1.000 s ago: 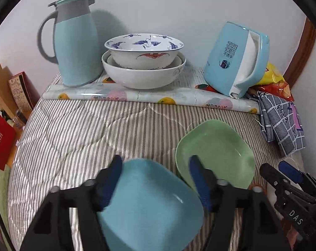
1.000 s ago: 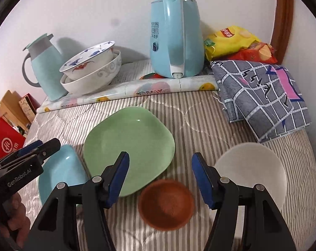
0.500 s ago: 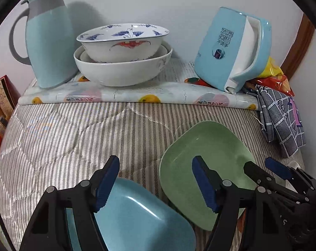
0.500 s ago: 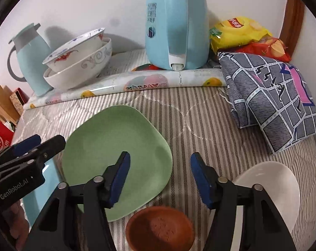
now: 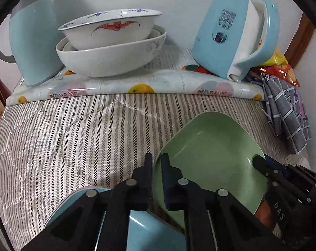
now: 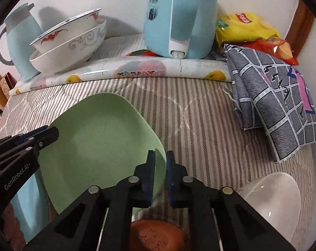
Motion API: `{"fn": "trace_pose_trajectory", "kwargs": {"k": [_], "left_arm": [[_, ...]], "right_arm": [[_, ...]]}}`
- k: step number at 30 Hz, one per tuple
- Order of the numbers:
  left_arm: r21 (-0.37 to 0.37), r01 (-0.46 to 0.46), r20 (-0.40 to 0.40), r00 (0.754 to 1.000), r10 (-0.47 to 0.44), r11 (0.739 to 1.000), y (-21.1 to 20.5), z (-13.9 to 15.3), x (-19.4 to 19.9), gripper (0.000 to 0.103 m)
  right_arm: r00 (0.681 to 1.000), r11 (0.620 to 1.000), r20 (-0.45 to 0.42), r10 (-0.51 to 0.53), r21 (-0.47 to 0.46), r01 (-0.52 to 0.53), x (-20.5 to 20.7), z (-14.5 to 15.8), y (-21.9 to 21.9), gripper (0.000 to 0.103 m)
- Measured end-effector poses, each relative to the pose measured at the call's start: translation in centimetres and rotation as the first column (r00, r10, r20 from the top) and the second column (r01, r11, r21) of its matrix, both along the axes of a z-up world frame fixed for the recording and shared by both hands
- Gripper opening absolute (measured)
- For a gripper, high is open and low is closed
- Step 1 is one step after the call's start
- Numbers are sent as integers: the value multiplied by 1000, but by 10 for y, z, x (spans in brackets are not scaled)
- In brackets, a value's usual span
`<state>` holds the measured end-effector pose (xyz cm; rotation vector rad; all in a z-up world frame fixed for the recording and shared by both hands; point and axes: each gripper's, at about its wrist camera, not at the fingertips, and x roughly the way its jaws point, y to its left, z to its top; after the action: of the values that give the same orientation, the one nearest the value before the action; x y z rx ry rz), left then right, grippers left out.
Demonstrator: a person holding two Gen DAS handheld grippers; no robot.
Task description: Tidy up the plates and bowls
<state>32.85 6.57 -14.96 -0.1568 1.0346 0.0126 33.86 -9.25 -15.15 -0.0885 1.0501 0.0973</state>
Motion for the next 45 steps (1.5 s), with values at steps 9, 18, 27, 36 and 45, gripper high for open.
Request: {"fn": "trace_pose_trajectory", "kwargs": {"k": [9,18,27,36,45], "left_arm": [[-27,5,85,996,-2,1000,2,38,-19,9],[-44,-6,112,994,11,999,2,62,-61,9],[-54,-24,122,992,31,998,3,75,-110,9],[-58,-49,150,987,58,997,13,89,-148,9],[-53,-59,158,985,67,997,19,91,-166,9]], "right_arm": [[997,998,76,-29,52,25,-16,36,-10,7],[991,995,123,-52,91,41,-59,67,-16,7],[989,992,140,-51,119,35,-108,81,-19,6],[985,990,166,-34,143,10,-146,95,-14,6],[985,988,172,-27,157,-1,-165,96,-7,6]]}}
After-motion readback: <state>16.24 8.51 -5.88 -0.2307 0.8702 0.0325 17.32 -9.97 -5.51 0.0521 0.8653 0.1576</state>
